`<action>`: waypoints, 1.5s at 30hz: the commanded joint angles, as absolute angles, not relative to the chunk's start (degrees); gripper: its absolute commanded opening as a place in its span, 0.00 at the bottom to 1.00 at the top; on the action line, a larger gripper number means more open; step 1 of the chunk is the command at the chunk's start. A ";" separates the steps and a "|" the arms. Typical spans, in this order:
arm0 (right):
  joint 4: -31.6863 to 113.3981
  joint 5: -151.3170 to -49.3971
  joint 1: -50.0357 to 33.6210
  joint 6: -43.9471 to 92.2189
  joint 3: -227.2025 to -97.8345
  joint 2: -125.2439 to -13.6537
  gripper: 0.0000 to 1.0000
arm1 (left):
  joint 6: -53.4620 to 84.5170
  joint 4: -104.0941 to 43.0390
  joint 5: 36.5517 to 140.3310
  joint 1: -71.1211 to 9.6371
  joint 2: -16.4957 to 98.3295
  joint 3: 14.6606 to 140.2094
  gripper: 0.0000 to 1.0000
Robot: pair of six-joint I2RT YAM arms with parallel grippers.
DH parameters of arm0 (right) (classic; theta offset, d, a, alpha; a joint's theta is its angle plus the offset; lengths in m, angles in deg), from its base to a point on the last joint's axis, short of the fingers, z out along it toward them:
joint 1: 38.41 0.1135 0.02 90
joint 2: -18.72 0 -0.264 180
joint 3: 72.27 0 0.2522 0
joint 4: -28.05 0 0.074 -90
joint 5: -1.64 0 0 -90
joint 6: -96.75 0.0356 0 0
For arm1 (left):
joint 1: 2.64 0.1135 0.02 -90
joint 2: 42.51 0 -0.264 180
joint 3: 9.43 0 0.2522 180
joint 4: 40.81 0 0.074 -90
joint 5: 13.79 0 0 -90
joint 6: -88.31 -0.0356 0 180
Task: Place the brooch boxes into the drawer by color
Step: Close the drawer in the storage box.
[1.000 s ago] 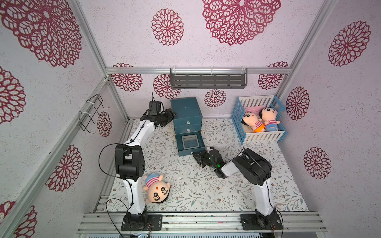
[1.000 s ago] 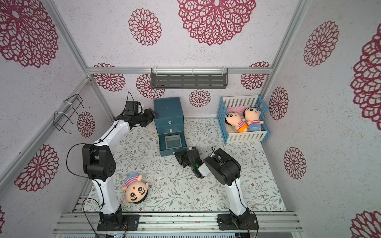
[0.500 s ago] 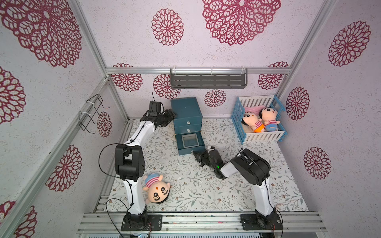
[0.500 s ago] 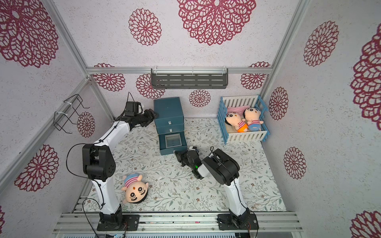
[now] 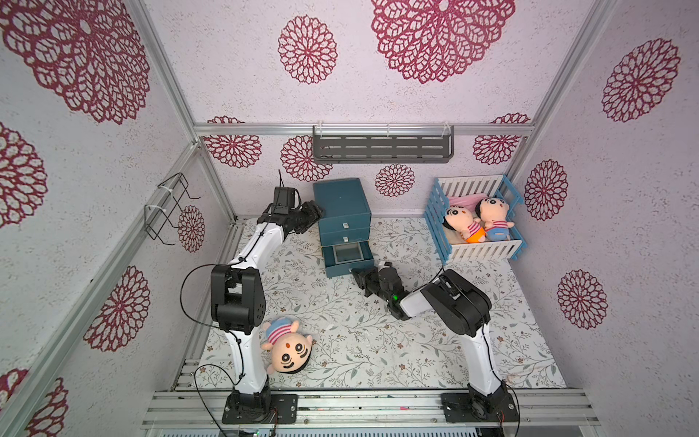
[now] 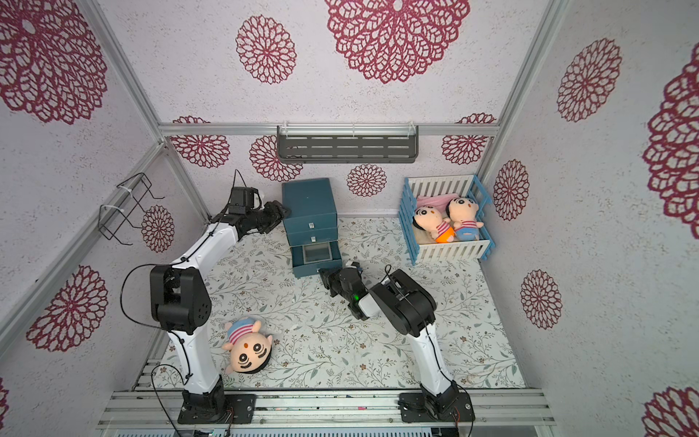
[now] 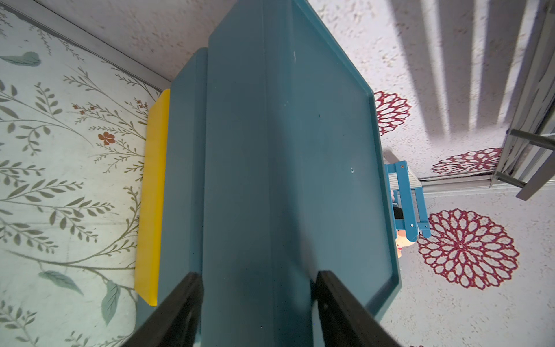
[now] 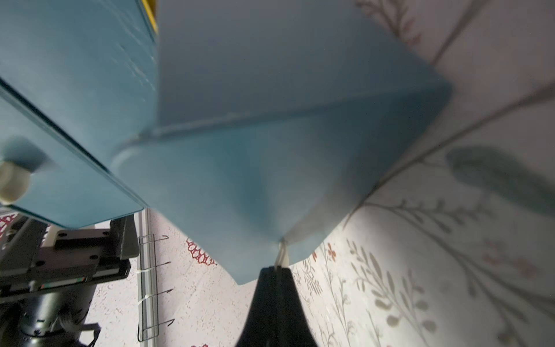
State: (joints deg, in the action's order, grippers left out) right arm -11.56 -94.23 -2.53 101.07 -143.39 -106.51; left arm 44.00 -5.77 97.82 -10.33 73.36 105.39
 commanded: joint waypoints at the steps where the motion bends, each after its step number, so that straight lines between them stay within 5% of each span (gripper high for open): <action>1: -9.68 -94.20 -3.48 102.04 -147.99 -108.15 0.00 | 43.48 -1.21 97.97 -11.17 73.14 103.47 0.66; 33: 4.33 -93.46 -6.28 104.83 -168.67 -119.24 0.00 | 44.28 -1.85 97.81 -11.78 74.02 104.46 0.65; 39: 4.58 -92.42 -6.33 103.19 -168.24 -117.19 0.38 | 44.36 -1.68 97.53 -11.87 73.53 104.91 0.66; 45: 9.47 -90.89 -6.50 100.67 -165.67 -111.46 0.50 | 44.93 -1.72 96.26 -12.03 71.71 105.48 0.69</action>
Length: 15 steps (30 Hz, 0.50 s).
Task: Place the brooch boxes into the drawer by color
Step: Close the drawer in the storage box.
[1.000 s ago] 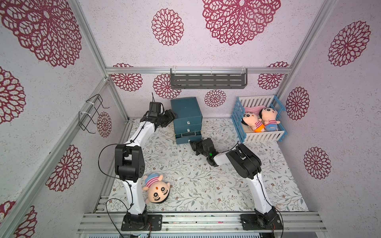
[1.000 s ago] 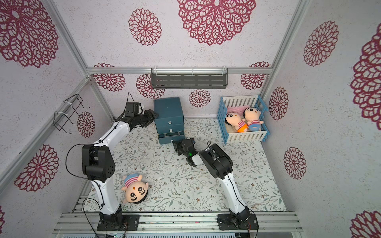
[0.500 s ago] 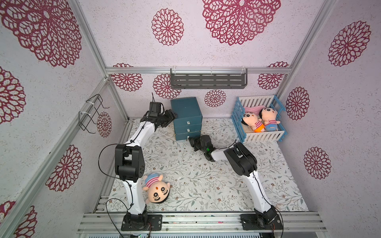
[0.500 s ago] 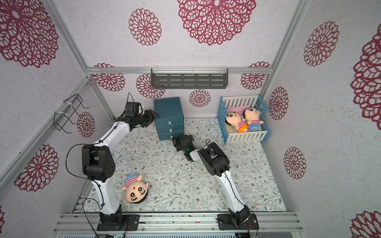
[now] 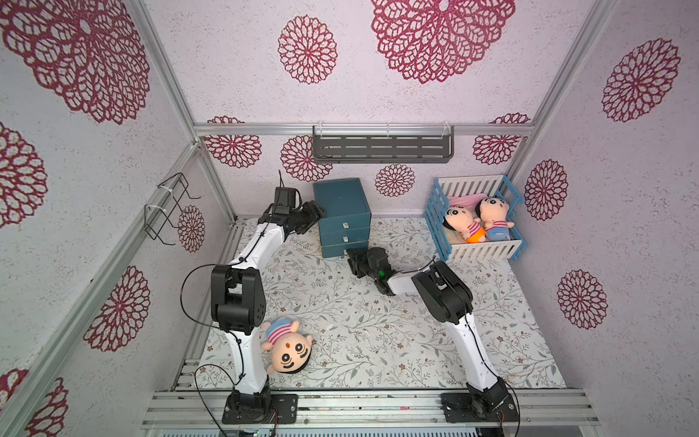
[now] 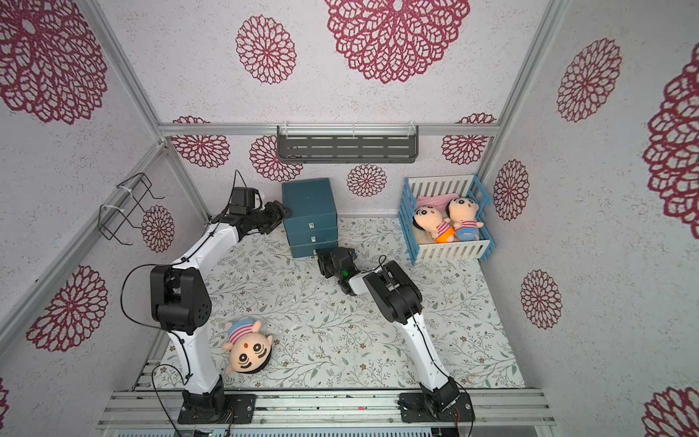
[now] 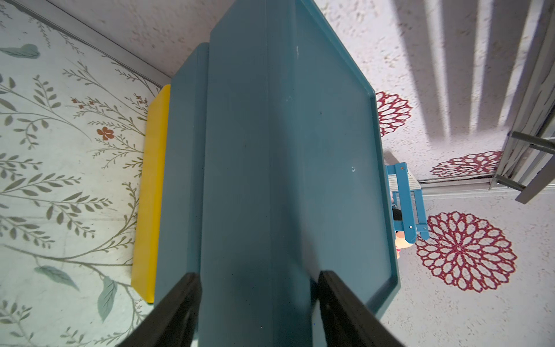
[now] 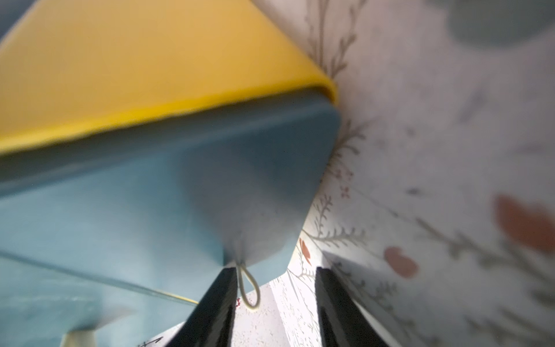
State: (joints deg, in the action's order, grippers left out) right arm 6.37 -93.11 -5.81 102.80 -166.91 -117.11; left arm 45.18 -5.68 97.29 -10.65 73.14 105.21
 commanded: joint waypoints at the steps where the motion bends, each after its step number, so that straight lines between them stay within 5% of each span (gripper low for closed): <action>1: 10.51 -90.29 -6.49 100.20 -164.50 -109.85 0.50 | 45.04 -1.71 95.96 -12.06 71.31 105.62 0.70; 12: 25.38 -85.12 -9.01 85.05 -149.10 -87.32 0.57 | 46.72 -1.69 91.20 -11.57 61.60 102.86 0.75; 15: 30.42 -82.03 -11.59 74.08 -145.30 -78.49 0.89 | 47.56 -1.64 88.40 -11.09 56.43 99.19 0.80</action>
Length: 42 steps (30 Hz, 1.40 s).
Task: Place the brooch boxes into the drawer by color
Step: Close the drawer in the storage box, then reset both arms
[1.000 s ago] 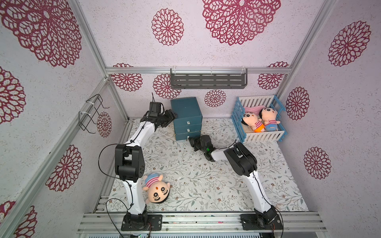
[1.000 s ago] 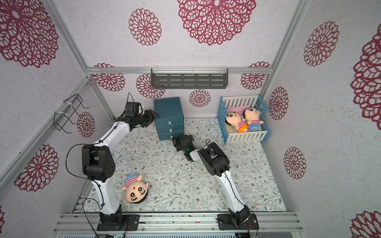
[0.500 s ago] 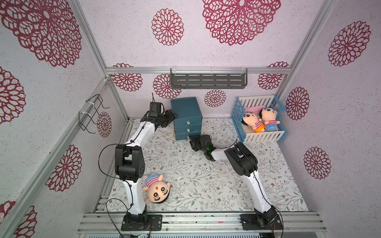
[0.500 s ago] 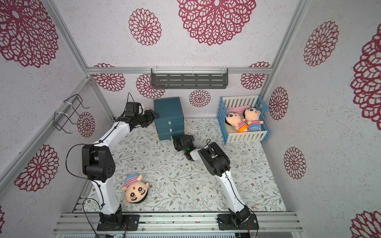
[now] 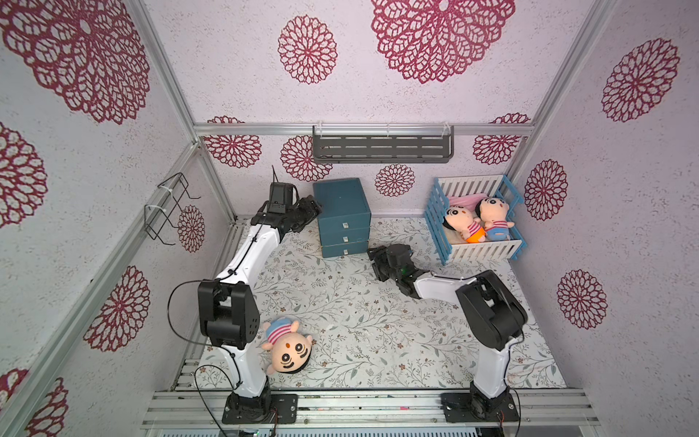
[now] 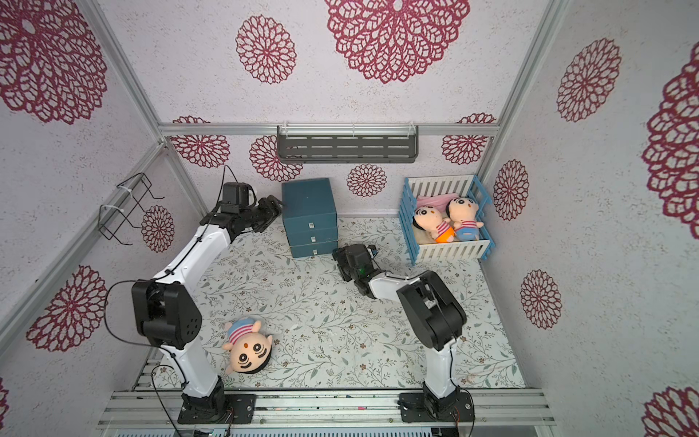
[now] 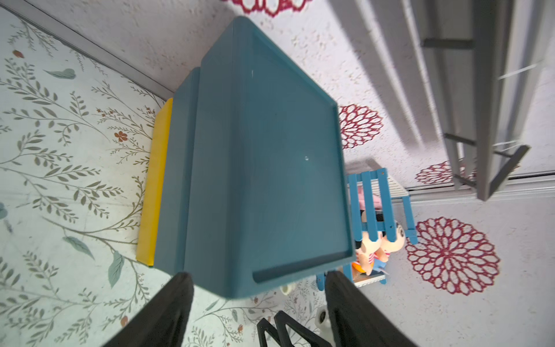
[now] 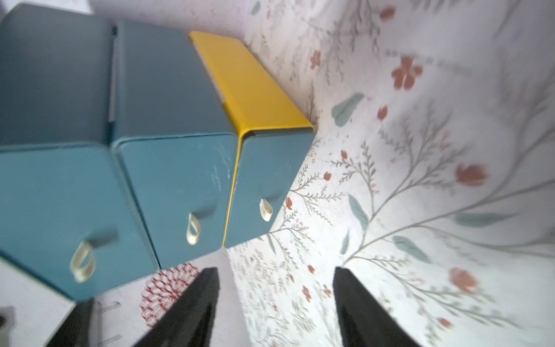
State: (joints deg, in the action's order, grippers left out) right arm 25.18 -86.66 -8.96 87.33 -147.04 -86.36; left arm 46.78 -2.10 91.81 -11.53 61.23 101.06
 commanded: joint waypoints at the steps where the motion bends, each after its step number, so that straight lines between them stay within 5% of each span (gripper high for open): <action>1: 31.06 -81.30 -12.67 70.43 -143.40 -75.19 0.99 | 47.69 -1.07 86.84 -11.09 54.42 97.73 0.84; 2: 31.67 -80.38 -13.85 66.78 -141.47 -71.66 0.99 | 48.00 -1.11 85.42 -11.21 51.92 95.81 0.98; 11: 40.68 -66.01 -20.91 40.48 -132.33 -48.02 0.99 | 42.86 0.65 71.58 -11.23 32.09 77.26 0.97; 18: 19.06 -57.69 -25.59 21.93 -111.93 -34.88 0.99 | 39.72 17.28 37.71 -12.68 29.21 73.11 0.97; 21: 12.37 -57.87 -26.66 13.94 -105.42 -34.66 0.99 | 32.10 10.39 33.62 -12.49 25.70 63.65 0.97; 28: 0.95 -59.75 -29.22 10.78 -97.23 -40.87 0.99 | 21.21 -11.81 35.66 -11.45 20.86 43.19 0.97; 42: -36.48 -70.18 -33.97 9.36 -91.98 -58.93 0.99 | 13.55 -46.72 49.79 0.45 26.40 28.36 0.97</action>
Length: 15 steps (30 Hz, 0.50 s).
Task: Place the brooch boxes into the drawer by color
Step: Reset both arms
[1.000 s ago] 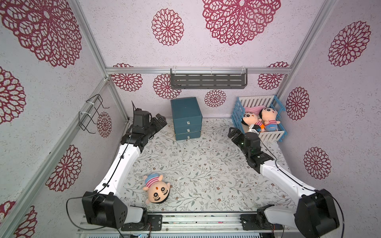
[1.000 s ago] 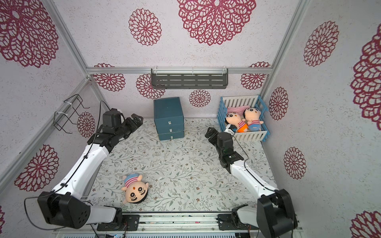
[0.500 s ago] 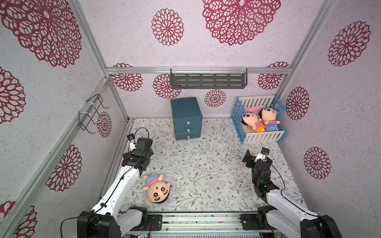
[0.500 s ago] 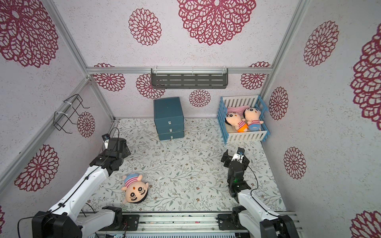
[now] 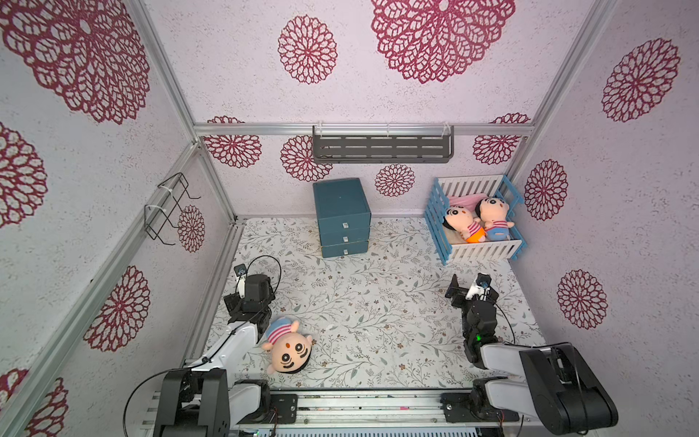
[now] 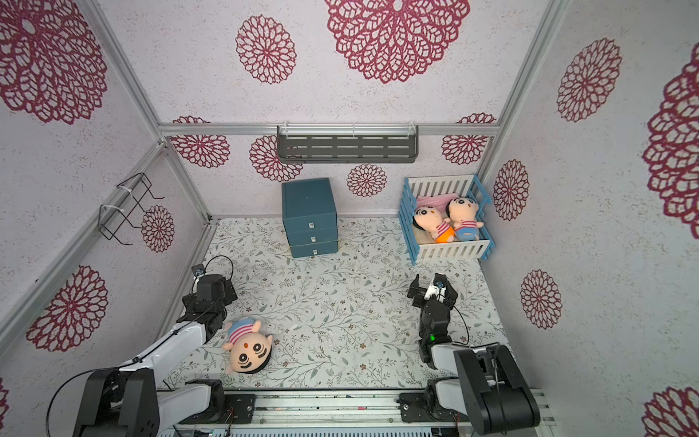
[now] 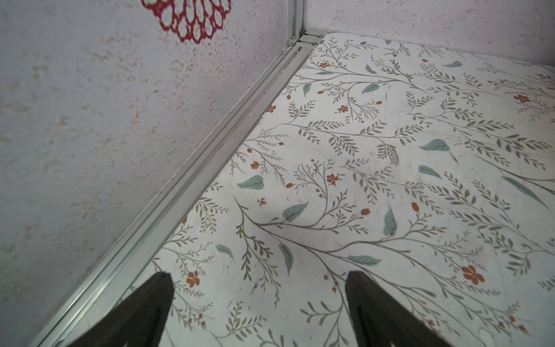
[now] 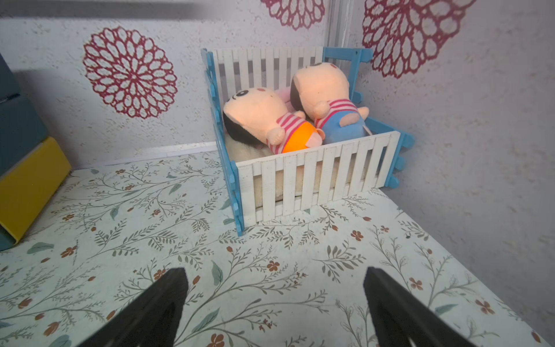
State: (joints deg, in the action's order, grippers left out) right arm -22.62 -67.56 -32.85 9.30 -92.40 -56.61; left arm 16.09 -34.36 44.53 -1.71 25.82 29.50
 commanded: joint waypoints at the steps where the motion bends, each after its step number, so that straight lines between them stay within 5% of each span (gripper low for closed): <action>1: -40.48 -70.21 -34.09 9.46 -90.97 -60.81 0.99 | 12.73 -47.86 51.48 1.33 26.80 28.18 0.97; 7: -46.47 -71.22 -34.19 9.23 -89.72 -64.22 0.99 | 11.55 -57.91 57.76 4.70 31.89 28.43 0.97; 15: -28.54 -73.16 -36.85 6.63 -88.18 -47.49 0.99 | 9.07 -69.97 60.50 4.92 40.97 29.35 0.97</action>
